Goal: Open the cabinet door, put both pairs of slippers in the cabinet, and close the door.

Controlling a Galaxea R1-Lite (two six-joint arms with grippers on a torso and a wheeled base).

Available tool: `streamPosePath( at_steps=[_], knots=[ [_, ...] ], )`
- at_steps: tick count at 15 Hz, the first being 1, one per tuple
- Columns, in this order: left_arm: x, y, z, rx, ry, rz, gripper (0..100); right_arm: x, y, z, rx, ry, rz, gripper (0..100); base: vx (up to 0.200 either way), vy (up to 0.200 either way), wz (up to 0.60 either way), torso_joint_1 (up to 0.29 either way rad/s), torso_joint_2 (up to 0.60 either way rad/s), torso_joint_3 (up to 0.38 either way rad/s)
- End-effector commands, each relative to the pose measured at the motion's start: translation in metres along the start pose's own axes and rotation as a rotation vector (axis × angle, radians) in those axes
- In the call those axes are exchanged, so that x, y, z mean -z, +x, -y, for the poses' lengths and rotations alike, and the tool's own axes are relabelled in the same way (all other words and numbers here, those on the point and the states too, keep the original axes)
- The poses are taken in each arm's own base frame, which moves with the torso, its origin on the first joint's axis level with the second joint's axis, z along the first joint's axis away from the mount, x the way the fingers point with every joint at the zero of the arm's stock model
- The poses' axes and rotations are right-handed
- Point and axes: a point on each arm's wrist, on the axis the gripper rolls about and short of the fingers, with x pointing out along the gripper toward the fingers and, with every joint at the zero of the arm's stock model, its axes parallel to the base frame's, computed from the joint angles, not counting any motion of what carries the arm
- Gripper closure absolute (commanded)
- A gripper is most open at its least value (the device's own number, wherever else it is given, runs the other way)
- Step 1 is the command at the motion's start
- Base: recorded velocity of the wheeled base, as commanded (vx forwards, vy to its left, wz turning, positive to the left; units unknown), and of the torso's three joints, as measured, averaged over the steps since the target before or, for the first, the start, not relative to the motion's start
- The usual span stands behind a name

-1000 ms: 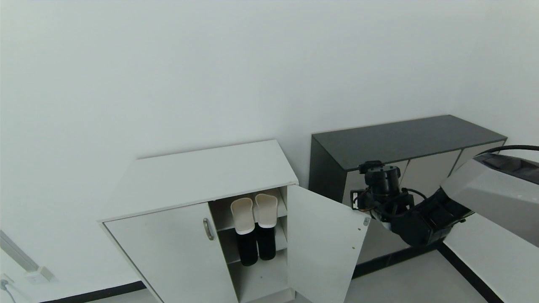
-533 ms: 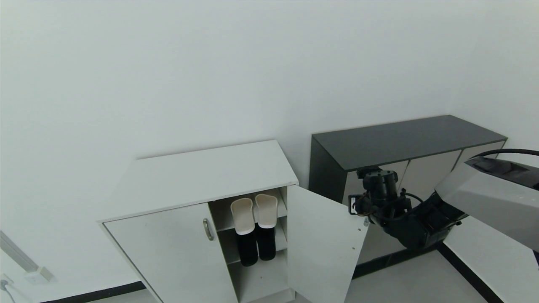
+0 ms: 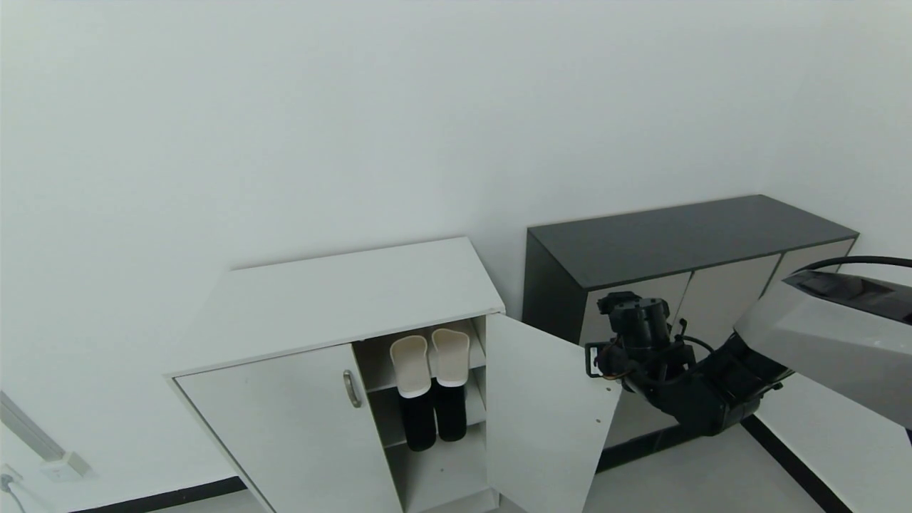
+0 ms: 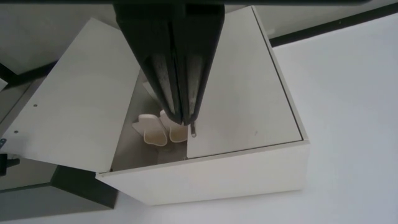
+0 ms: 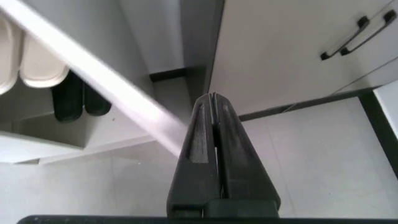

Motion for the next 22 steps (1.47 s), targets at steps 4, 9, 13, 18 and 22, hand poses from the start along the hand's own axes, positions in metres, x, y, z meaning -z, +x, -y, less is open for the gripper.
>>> streamPosePath(
  at_steps=[4,9,13,18,22],
  knots=[
    [0.000,0.000,0.000,-0.001,0.000,-0.001,100,-0.002,-0.013,-0.009,-0.034,-0.012,0.004,100,0.000,0.000,0.00,0.000,0.00,0.000],
    [0.000,0.000,0.000,-0.001,0.000,-0.002,100,-0.006,-0.025,-0.012,-0.050,-0.015,0.014,100,0.000,0.000,0.00,0.000,0.00,0.000],
    [0.000,0.000,0.000,-0.001,0.000,-0.002,100,0.010,-0.010,-0.008,-0.028,-0.028,-0.032,100,0.000,0.000,0.00,0.000,0.00,0.000],
    [0.000,0.000,0.000,0.000,0.000,-0.001,100,0.021,-0.020,-0.025,-0.071,-0.064,-0.056,100,0.000,0.000,0.00,0.000,0.00,0.000],
    [0.000,0.000,0.000,-0.001,0.000,-0.002,100,0.020,-0.056,-0.054,-0.167,-0.084,-0.033,100,0.000,0.000,0.00,0.000,0.00,0.000]
  ],
)
